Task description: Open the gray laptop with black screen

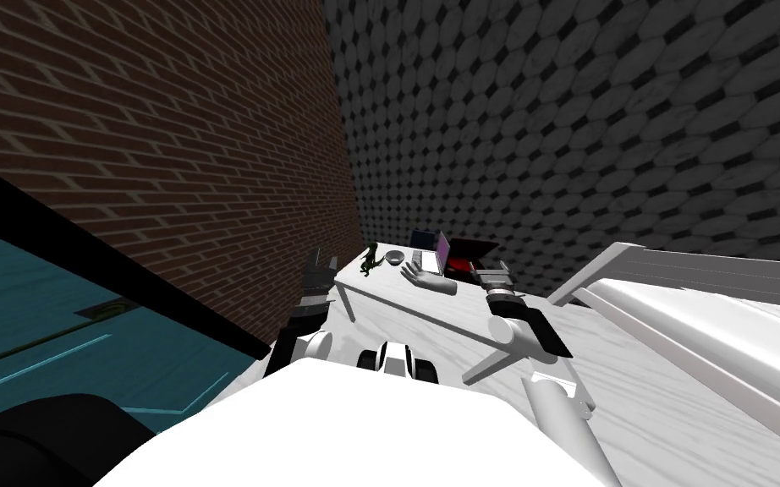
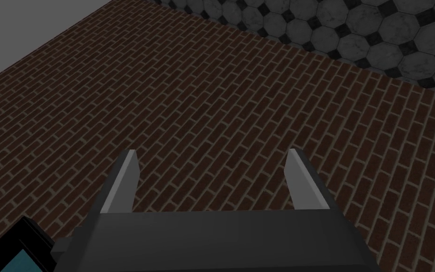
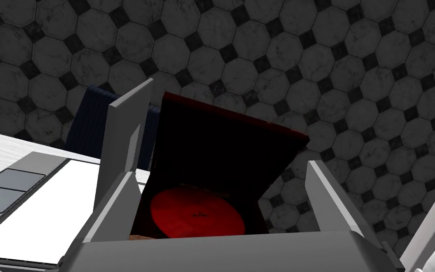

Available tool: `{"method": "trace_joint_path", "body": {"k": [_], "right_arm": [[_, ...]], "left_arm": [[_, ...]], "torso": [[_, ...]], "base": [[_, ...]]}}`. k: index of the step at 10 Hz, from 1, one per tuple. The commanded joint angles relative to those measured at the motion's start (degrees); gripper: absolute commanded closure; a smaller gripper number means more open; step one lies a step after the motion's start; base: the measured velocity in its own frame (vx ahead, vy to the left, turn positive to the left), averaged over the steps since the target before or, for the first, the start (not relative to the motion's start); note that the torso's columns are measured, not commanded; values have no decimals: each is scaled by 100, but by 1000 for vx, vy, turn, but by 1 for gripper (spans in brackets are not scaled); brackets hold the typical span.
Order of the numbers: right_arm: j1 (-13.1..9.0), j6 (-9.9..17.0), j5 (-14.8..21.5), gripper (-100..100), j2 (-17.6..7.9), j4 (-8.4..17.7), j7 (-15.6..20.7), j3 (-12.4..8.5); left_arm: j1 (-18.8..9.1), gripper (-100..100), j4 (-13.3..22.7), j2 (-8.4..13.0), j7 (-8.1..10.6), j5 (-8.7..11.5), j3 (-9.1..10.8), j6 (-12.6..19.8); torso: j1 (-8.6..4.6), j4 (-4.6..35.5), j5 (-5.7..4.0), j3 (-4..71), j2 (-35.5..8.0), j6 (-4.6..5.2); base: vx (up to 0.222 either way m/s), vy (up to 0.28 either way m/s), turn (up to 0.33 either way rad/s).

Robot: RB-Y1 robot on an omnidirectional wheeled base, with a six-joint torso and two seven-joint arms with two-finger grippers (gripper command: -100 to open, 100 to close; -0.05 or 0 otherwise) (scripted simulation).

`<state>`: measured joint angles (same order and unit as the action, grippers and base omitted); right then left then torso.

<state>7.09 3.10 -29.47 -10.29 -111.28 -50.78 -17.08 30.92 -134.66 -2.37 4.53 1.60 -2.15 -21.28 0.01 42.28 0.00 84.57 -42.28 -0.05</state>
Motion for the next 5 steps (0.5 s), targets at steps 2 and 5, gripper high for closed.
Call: {"method": "trace_joint_path", "body": {"k": [2, 5], "right_arm": [[-225, 237, -233, -100, -19, 230, -608, -200], [-511, 528, -533, -100, -31, 539, -1101, -454]], "left_arm": [[0, 0, 0, 0, 0, 0, 0, 0], [1, 0, 0, 0, 0, 0, 1, 0]], "torso": [[-5, 0, -2, -1, -1, 3], [0, 0, 0, -1, -2, 8]], "base": [[-15, -48, 146], [-21, -50, 161]]}}
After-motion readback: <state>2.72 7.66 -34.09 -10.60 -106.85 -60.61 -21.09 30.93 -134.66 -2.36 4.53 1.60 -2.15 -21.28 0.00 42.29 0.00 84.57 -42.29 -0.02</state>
